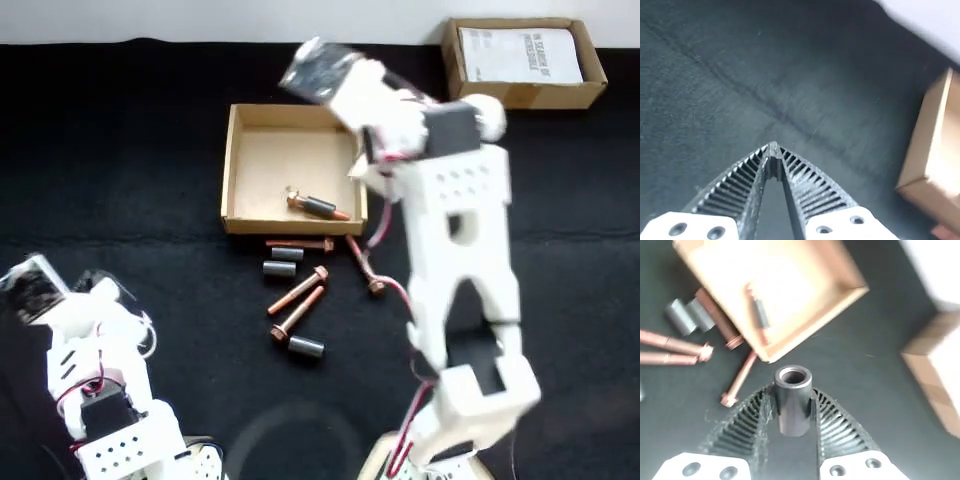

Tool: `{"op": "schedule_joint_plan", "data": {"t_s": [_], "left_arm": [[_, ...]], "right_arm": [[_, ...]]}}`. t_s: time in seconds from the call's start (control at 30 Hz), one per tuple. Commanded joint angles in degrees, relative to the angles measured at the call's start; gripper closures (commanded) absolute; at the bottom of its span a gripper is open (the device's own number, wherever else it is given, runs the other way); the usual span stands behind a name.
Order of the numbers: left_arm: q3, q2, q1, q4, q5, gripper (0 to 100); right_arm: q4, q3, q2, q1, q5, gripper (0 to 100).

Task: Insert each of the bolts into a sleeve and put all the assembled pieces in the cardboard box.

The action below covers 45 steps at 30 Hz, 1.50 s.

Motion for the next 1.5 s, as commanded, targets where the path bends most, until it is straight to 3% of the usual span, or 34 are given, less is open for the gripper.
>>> {"op": "schedule_joint_plan", "data": {"t_s": [0.0,0.2,0.6,0.87,1.03,1.13,1.37,1.47], "left_arm": [[0.9,-0.4,3.6,3.4,-5.0,99],[0.8,-0.3,4.2,5.2,-5.0,99],[-10.3,0.8,17.2,16.6,-7.6,99],[-27.6,27.3,18.6,17.6,-12.0,99],[-46.0,49.0,18.9,20.8,-12.0,99],[-55.3,59.2,22.5,24.1,-13.5,99],[-72.8,77.8,36.2,31.4,-25.7,99],[-79.6,84.1,41.3,32.7,-34.7,99]], "right_arm": [[0.6,-2.9,-11.9,2.2,-6.0,99.1],[0.6,-2.8,-24.7,10.7,-17.1,99.1],[-1.5,7.5,-41.0,45.5,-29.5,99.1],[-14.3,24.7,-50.2,68.1,-44.0,99.1],[-25.4,42.7,-57.1,77.0,-44.5,99.1],[-34.2,55.5,-61.9,82.1,-44.2,99.0],[-57.9,86.7,-73.5,91.5,-38.0,98.9],[-67.6,98.2,-77.9,93.9,-34.7,98.9]]}}
